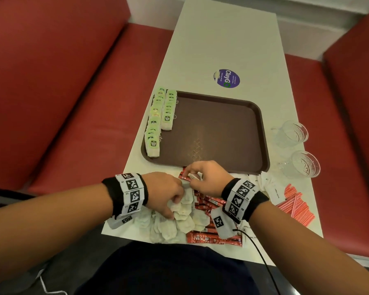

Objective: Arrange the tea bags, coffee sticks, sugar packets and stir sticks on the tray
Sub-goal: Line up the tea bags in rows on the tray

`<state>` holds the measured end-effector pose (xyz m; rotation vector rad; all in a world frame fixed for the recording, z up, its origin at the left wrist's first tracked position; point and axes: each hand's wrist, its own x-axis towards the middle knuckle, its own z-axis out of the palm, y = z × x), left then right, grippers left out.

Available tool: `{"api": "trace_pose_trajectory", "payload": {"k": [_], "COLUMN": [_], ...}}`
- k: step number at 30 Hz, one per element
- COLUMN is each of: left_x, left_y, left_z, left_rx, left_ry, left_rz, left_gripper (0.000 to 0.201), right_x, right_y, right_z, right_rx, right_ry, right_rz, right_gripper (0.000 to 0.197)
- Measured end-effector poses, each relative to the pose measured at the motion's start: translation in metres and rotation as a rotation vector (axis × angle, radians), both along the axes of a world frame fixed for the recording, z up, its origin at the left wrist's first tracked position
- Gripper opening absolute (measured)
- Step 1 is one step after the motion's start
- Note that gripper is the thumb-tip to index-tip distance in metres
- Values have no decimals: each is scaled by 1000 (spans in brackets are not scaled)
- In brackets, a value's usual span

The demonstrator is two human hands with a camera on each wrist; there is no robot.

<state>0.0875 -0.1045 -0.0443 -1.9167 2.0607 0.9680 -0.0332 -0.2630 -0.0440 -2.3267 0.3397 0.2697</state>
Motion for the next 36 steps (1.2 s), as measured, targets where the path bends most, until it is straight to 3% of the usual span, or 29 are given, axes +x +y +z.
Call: {"api": "trace_pose_trajectory", "payload": {"k": [4, 9, 13, 16, 19, 25, 31, 36], "left_x": [3, 23, 42, 52, 59, 71, 91, 124], "left_y": [-3, -7, -11, -14, -17, -21, -36, -58], "left_z": [5, 15, 26, 35, 44, 50, 39, 17], "left_rx": [-29, -112, -240, -329, -418, -540, -532, -302], "left_ry": [13, 81, 112, 151, 224, 222, 194, 2], "left_rz": [41, 166, 276, 378, 455, 555, 643, 687], "left_gripper": [27, 18, 13, 9, 6, 8, 13, 15], "right_x": [-2, 0, 6, 17, 31, 50, 61, 62], "right_y": [0, -6, -8, -6, -3, -10, -18, -25], "right_z": [1, 2, 5, 6, 6, 7, 7, 11], "right_rx": [61, 74, 117, 140, 119, 125, 107, 180], "right_ry": [-18, -68, -56, -62, -117, -186, -168, -164], "right_rz": [-88, -132, -69, -37, -69, -106, -138, -209], "right_gripper": [13, 29, 19, 23, 15, 20, 13, 20]}}
